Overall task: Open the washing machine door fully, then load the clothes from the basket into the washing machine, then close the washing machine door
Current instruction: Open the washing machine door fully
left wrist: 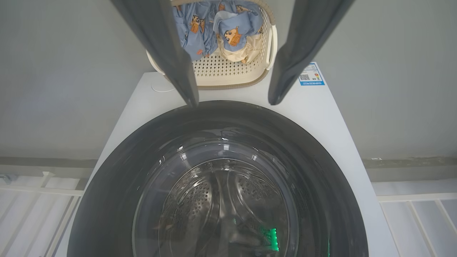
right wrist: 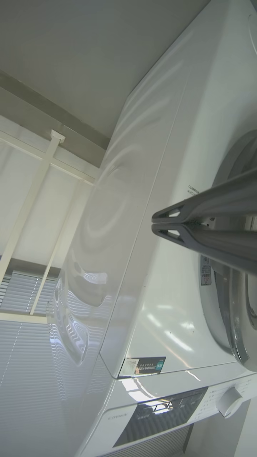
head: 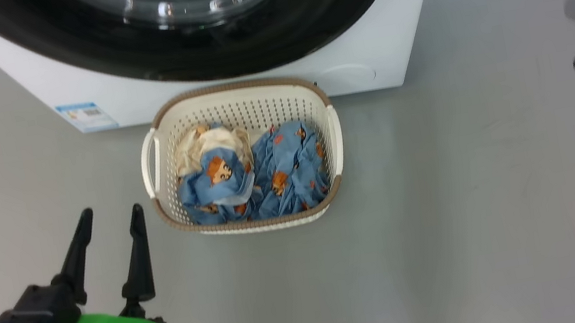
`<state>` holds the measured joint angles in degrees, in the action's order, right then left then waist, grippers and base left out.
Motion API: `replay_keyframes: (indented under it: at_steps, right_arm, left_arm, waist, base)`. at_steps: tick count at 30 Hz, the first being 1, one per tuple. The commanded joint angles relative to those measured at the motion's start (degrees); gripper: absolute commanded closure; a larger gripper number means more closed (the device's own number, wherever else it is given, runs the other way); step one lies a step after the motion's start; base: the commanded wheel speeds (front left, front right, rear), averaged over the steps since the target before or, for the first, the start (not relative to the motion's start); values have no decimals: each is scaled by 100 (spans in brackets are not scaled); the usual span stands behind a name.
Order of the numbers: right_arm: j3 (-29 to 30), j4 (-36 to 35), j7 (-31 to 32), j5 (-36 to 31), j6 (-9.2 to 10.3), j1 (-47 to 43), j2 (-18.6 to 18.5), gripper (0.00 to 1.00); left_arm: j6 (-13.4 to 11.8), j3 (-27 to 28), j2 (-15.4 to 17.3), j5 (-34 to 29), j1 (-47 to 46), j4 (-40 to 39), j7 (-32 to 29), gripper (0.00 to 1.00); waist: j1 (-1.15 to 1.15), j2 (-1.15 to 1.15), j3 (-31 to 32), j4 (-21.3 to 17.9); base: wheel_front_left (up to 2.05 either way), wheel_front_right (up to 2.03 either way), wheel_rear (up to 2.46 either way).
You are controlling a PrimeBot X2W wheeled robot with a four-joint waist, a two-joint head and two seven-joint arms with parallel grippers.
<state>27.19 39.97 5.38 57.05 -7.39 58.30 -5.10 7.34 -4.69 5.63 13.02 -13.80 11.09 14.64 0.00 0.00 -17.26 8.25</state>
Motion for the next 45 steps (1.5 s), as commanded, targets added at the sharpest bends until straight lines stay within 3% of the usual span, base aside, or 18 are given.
replay_keyframes:
  at_steps: [1,8,18,45]
  right_arm:
    - [-51,36,258,35,-10,369,44,100]
    - [176,839,1266,-33,-10,1389,-7,100]
    - [314,1379,2237,-178,-10,2165,20,100]
    - [758,1928,2806,-1329,-10,3176,-7,100]
  left_arm:
    - [14,172,93,75,-204,-134,36,0]
    - [14,145,-2,109,-405,-147,36,0]
    - [14,77,-79,141,-569,-136,36,0]
    - [14,-79,-225,229,-893,-133,36,0]
  waist:
    - [0,0,-224,112]
    - [0,0,-539,243]
    - [0,0,-761,378]
    - [0,0,-1237,570]
  base:
    - [0,0,0]
    - [0,0,0]
    - [0,0,0]
    - [0,0,0]
